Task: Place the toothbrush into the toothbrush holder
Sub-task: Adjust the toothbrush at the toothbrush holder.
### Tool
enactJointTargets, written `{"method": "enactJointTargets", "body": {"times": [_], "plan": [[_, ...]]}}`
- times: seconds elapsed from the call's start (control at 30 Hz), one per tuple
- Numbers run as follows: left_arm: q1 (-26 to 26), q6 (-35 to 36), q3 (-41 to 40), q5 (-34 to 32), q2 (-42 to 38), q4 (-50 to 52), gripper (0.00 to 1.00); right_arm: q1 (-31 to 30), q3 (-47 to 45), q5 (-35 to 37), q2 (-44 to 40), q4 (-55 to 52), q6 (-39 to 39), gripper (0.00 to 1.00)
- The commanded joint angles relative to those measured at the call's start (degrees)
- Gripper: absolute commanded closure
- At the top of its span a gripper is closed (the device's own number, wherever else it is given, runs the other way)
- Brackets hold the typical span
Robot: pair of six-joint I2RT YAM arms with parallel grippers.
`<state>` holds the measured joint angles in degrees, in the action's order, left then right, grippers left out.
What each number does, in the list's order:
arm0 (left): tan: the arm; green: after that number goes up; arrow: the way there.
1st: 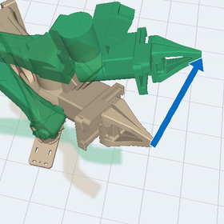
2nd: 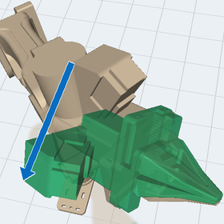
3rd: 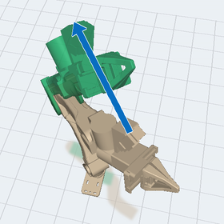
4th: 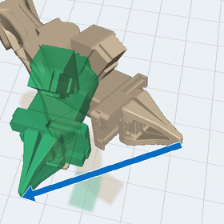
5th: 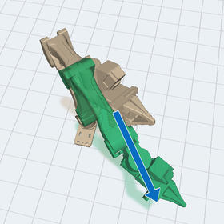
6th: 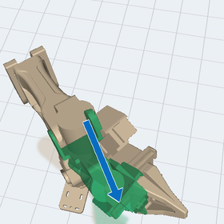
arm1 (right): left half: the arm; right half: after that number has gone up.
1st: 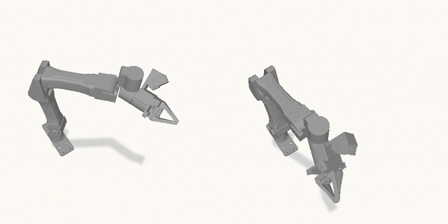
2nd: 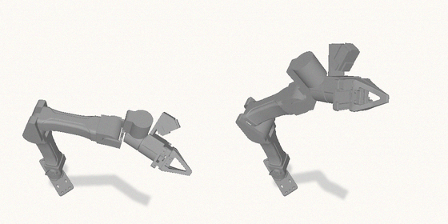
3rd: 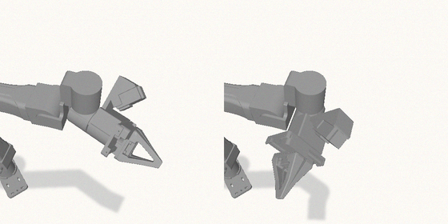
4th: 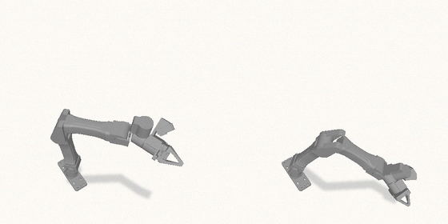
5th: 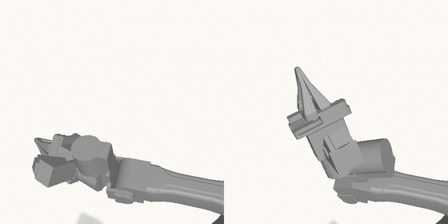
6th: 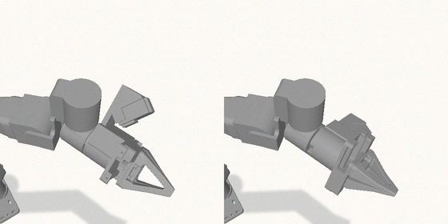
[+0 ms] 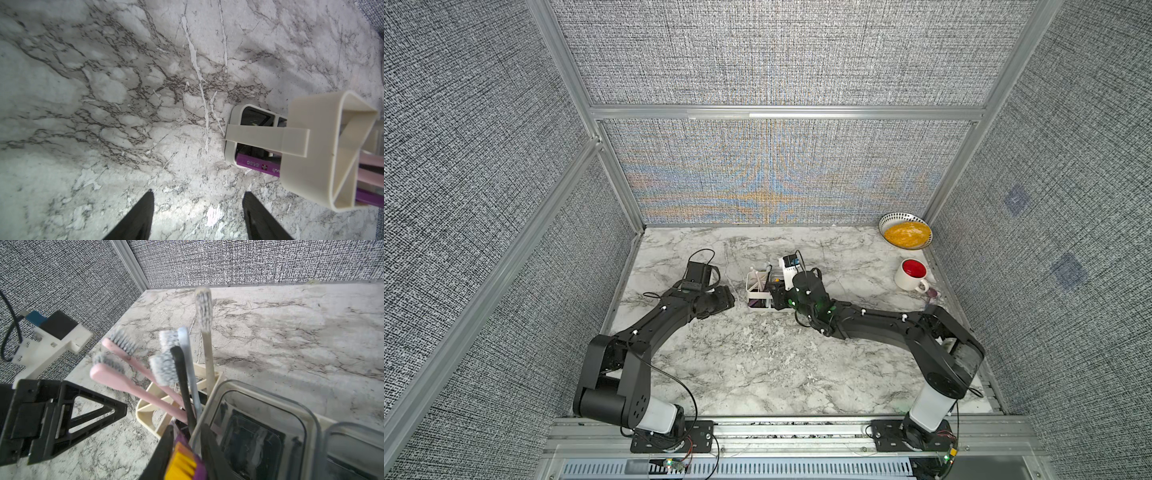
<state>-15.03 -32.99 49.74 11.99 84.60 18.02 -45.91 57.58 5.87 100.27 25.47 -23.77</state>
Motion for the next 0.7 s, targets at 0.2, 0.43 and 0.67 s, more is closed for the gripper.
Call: {"method": "enactJointTargets", "body": {"times": [0.2,0.43,0.67], "plan": [[-0.06,0.15,-0.25,0.15,0.47,-1.10,0.30,-0.06,2.66,2.19,-1.78,-2.70,3.85,0.90],[-0.06,0.12,-0.65,0.05,0.27,-1.31,0.30,-0.13,9.08,2.66,-1.31,-12.74,10.37,0.90],[-0.01,-0.05,-0.69,0.48,0.83,-1.85,0.30,-0.14,13.52,2.69,0.01,-19.87,14.90,0.90]]}}
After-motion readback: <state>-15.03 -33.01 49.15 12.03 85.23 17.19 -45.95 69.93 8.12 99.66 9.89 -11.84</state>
